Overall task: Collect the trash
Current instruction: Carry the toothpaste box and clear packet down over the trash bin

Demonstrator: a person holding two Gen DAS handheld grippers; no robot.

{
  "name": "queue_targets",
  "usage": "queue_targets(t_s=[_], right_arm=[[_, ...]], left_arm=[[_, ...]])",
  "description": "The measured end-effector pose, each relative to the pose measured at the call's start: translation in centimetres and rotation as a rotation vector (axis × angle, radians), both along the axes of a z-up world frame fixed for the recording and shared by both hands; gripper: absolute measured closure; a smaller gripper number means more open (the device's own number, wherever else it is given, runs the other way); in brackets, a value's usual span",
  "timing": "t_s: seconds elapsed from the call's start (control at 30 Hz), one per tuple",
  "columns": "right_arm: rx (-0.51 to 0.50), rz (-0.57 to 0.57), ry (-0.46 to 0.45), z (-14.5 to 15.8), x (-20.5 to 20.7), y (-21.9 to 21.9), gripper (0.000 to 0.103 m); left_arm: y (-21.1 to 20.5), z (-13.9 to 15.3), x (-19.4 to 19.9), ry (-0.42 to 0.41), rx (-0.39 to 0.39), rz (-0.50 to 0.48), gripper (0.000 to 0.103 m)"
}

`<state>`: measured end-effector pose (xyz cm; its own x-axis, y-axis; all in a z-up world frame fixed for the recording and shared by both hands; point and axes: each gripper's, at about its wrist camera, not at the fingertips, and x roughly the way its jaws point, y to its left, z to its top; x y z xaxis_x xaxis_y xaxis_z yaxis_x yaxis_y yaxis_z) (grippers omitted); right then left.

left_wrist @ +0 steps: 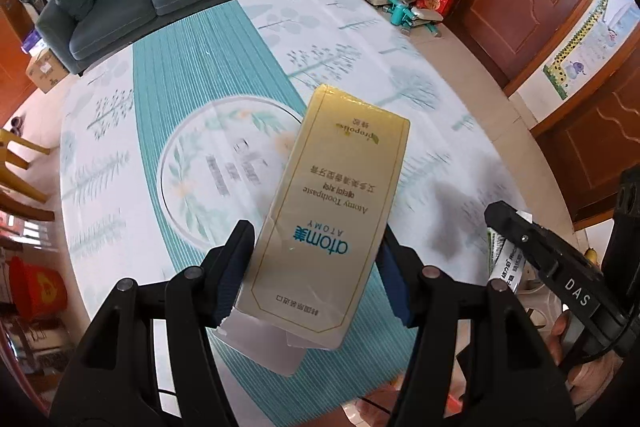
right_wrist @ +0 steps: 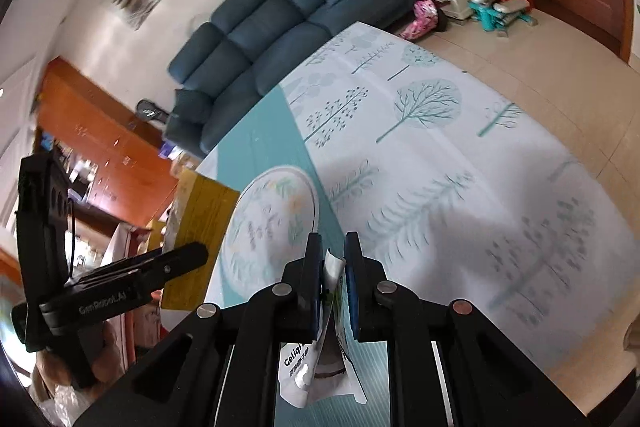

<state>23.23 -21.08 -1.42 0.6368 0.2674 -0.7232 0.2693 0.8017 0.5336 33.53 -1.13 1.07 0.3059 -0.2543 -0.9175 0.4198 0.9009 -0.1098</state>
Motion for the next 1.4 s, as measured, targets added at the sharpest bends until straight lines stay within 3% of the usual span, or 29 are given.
queue_targets(t_s=[0.17,0.37,0.53,0.77,1.0,1.4], right_arm=[[-0.021,0.051,-0.027,2.1,-8.0,-1.5,0.093],[-0.025,0.113,-0.001,2.0,-17.0,-3.8,0.093],[-0.016,0.147,0.045,0.7,-23.5,-5.3,0.093],[0.002,0.155,0.104,-1.9,-28.1,-5.0,0.093],[-0.036,0.090,0.169,-6.3,-29.9,-3.6,0.093],[-0.139,-0.047,0.240,-21.2,-31.1,-0.6,0.093]], left_arm=[[-1.4,1.3,-8.8,-0.012,0.000,0.026,0.046],[-3.3,1.9,-18.6,0.001,0.005,0.065,0.046],[-4.6,1.7,-24.5,0.029,0.027,0.060,0.046],[-5.9,-0.2,-30.5,0.087,0.078,0.015,0.046],[-5.7,-5.9,-33.0,0.162,0.113,-0.010,0.046],[-3.4,-23.6,-31.6,0.268,0.088,0.027,0.046]])
